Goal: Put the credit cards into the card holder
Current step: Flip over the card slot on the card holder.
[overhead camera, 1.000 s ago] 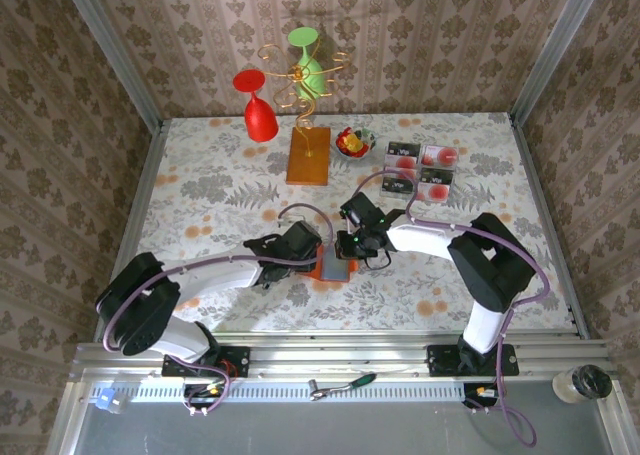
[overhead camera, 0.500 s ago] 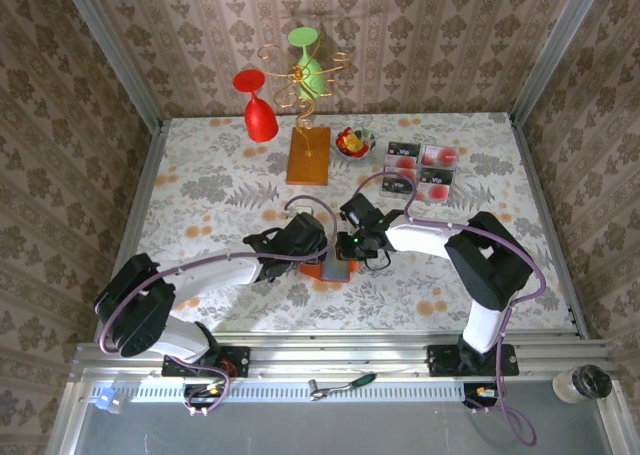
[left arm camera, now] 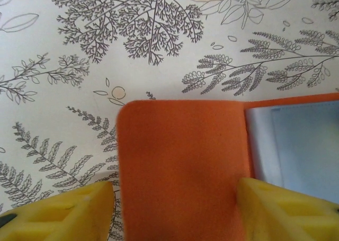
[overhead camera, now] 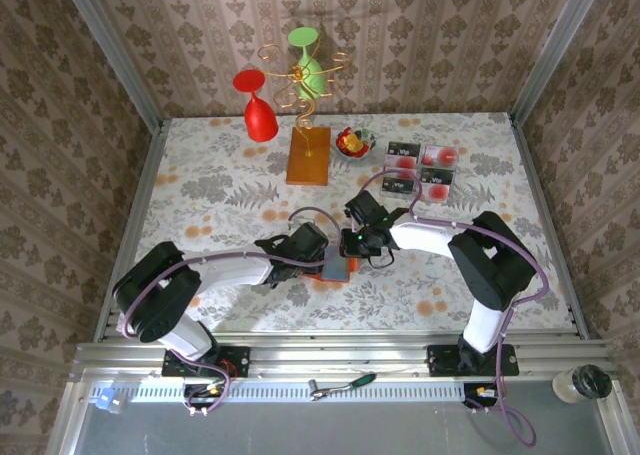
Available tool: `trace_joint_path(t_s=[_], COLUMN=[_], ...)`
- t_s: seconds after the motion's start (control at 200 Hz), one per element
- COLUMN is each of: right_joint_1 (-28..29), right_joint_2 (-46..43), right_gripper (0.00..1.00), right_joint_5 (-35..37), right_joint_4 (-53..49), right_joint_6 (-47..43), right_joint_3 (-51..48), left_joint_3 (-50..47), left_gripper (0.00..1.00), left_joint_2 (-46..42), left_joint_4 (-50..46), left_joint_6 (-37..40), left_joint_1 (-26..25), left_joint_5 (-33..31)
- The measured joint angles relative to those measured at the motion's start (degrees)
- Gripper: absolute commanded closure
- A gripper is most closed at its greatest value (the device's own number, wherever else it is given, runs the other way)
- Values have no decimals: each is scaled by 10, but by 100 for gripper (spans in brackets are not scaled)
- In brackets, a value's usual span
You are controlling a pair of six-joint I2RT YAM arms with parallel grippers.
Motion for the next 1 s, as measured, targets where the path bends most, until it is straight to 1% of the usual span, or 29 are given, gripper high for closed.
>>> trace_joint_path(t_s=[0.175, 0.365, 0.665, 1.0], right_joint_1=[-1, -1, -1, 2], right_joint_2=[0, 2, 11, 21], right_gripper=[87, 87, 87, 88], right_joint_5=[-12, -28, -41, -51], right_joint_4=[6, 12, 14, 29], right_joint_6=[0, 0, 0, 4], right_joint_3=[0, 0, 0, 2], left_joint_3=[-20, -50, -80, -82], left_gripper=[27, 24, 22, 20], left_joint_2=[2, -4, -18, -25], left_joint_4=[33, 79, 133, 161], left_joint_6=[9, 19, 26, 37], left_joint_1=[0, 0, 0, 0], left_joint_5=[1, 7, 18, 31])
